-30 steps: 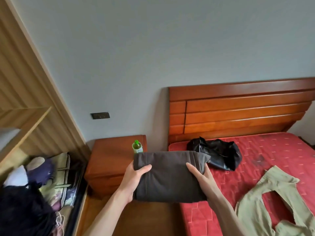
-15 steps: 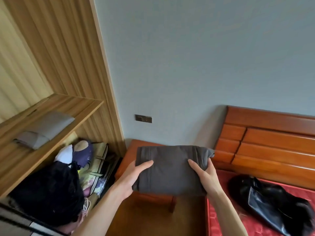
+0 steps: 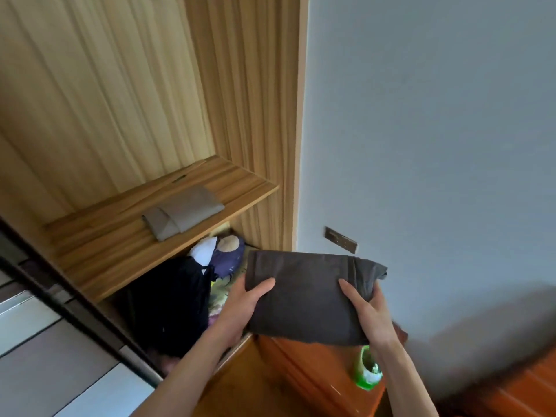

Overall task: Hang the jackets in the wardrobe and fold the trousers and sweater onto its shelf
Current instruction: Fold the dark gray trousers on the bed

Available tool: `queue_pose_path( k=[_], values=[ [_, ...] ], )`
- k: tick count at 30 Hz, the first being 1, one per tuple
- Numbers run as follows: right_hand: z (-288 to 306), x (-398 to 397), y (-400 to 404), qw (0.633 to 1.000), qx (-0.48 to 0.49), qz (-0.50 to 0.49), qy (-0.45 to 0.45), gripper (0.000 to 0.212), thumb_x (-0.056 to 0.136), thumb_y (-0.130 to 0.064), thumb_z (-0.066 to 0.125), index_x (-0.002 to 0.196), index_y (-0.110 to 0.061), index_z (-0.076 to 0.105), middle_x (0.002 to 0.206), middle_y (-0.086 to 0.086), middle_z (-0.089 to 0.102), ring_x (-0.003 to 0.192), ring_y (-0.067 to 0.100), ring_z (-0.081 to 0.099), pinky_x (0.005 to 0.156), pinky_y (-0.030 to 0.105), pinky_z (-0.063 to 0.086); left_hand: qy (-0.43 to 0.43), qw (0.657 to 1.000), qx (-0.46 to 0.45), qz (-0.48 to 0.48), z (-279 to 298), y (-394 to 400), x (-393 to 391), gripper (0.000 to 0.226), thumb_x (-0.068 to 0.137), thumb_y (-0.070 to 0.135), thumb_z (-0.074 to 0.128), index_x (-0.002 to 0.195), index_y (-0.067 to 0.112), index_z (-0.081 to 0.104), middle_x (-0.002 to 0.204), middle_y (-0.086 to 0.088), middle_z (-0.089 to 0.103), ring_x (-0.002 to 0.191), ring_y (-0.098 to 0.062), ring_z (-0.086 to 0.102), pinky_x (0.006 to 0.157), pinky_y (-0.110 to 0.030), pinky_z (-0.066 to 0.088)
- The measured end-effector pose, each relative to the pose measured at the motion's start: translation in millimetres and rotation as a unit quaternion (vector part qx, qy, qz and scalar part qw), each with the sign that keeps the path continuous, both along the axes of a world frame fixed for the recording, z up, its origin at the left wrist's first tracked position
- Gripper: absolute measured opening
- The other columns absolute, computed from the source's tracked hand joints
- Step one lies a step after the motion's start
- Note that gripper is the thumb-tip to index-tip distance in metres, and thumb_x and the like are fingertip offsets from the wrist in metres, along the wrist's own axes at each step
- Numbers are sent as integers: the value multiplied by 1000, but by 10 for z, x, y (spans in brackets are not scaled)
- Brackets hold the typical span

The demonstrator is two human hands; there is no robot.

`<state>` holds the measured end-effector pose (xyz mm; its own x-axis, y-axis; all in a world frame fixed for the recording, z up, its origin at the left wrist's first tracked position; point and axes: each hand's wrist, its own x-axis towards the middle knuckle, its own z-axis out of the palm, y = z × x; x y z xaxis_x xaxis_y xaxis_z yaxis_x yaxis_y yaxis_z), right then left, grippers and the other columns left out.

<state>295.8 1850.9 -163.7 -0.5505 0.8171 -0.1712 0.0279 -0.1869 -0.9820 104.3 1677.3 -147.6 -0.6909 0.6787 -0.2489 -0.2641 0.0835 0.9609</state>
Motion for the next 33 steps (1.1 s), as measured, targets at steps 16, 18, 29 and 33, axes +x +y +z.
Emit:
queue_pose_path(
  k=[16, 18, 29, 33],
  values=[
    [258, -2523, 53, 982, 14, 190, 2, 77, 70, -57, 88, 135, -28, 59, 112, -3, 78, 91, 12, 78, 66, 23, 62, -29, 971, 69, 228, -6, -577, -1700, 49, 78, 36, 86, 123, 25, 71, 114, -5, 79, 102, -26, 77, 88, -44, 59],
    [304, -2816, 52, 979, 23, 200, 13, 73, 68, -57, 92, 129, -29, 64, 107, -7, 80, 93, 12, 78, 68, 23, 62, -30, 966, 83, 244, 15, -601, -1938, 43, 85, 26, 85, 125, 20, 70, 114, -7, 79, 103, -28, 77, 90, -45, 59],
    [121, -3964, 15, 966, 71, 246, 29, 62, 76, -56, 82, 129, -28, 66, 118, -6, 78, 110, 15, 74, 83, 24, 61, -56, 946, 86, 308, -51, -655, -2904, 33, 87, 29, 82, 119, 27, 74, 107, 0, 81, 95, -21, 78, 81, -40, 60],
    [98, -4446, 98, 961, 100, 258, 23, 48, 80, -49, 79, 123, -31, 68, 114, -9, 78, 108, 11, 74, 87, 25, 61, -64, 931, 52, 357, -90, -574, -3285, 30, 84, 34, 84, 111, 32, 74, 97, 5, 81, 85, -17, 78, 67, -31, 61]
  ],
)
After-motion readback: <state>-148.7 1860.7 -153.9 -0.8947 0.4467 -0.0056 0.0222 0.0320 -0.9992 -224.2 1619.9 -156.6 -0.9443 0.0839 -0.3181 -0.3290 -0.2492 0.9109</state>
